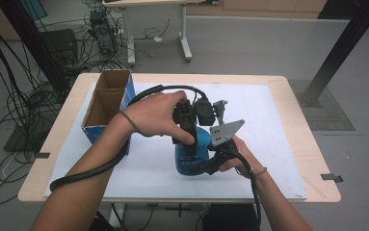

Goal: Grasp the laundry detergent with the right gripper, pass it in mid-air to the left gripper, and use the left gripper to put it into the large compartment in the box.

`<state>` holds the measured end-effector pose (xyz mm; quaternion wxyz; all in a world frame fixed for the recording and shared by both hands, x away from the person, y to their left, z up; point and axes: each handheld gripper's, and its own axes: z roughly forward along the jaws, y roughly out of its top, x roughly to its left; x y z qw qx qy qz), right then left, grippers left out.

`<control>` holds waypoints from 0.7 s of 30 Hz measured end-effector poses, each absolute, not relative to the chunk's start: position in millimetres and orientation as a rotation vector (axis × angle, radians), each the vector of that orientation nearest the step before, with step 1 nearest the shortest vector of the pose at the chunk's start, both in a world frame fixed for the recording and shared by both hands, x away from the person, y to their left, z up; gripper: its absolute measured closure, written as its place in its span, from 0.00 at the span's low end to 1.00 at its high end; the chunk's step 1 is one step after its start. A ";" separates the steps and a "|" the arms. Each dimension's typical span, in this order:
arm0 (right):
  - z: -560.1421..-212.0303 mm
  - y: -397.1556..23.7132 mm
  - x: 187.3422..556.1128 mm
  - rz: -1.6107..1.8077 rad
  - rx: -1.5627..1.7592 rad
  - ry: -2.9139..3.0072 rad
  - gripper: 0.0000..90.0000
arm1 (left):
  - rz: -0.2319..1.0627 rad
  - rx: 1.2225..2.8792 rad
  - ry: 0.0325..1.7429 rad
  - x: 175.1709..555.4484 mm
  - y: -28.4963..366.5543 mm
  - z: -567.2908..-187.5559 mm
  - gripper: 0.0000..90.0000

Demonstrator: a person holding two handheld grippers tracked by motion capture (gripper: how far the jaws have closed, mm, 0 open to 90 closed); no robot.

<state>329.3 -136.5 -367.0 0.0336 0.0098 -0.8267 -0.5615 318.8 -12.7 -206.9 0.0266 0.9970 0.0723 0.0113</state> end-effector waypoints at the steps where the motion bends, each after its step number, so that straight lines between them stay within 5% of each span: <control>1: -366.9 -136.4 329.4 -1.727 0.031 -2.545 0.45 | 0.038 3.081 0.225 318.7 -12.7 -207.1 0.41; 21: -368.2 -135.4 328.7 -1.785 0.027 -2.512 0.44 | 0.056 3.081 0.221 315.6 -14.7 -202.3 0.41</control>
